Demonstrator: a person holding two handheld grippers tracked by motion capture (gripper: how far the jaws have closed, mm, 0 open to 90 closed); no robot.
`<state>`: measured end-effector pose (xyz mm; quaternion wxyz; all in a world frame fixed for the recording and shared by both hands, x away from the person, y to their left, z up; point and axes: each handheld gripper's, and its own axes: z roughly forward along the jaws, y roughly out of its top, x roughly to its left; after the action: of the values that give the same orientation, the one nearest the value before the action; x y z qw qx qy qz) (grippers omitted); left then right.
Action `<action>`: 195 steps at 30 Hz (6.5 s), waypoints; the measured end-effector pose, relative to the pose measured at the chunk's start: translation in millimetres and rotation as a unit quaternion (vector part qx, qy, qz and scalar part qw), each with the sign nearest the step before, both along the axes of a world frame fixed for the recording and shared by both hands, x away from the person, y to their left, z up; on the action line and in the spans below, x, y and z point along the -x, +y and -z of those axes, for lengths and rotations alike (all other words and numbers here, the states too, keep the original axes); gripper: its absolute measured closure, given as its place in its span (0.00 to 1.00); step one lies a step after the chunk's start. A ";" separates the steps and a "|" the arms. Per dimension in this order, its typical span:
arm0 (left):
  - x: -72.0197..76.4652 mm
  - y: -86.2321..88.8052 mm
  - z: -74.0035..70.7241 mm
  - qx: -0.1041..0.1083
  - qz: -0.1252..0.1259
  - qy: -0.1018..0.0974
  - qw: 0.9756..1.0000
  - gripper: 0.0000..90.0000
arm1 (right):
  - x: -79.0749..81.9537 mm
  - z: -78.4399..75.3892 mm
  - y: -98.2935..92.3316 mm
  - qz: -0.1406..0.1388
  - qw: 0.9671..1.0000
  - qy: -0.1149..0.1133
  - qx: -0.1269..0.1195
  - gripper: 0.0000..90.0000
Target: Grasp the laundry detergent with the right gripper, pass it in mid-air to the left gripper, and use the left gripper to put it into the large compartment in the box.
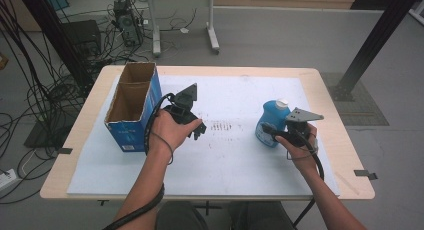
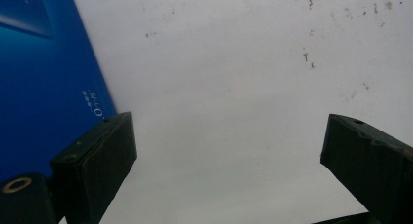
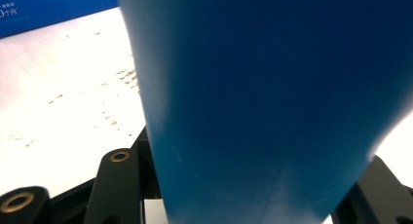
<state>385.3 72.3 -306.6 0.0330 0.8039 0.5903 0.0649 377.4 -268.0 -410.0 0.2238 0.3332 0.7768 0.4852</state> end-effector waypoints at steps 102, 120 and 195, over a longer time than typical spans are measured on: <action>10.7 -3.0 -176.7 -0.029 0.413 -0.012 0.910 0.07 | -29.5 -101.0 176.6 -0.373 0.927 0.037 0.019 0.49; 7.2 -24.9 -173.4 -0.028 0.468 0.028 0.883 0.07 | -23.3 -108.0 190.7 -0.414 0.910 0.018 0.016 0.49; 8.2 -53.1 -153.4 -0.018 0.504 0.045 0.862 0.07 | -11.7 -128.3 182.3 -0.419 0.908 -0.015 0.003 0.49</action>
<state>377.2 19.2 -153.2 0.0203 0.9943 0.1040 0.0138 389.1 -85.8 -281.7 0.0125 -0.0313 0.8428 0.5371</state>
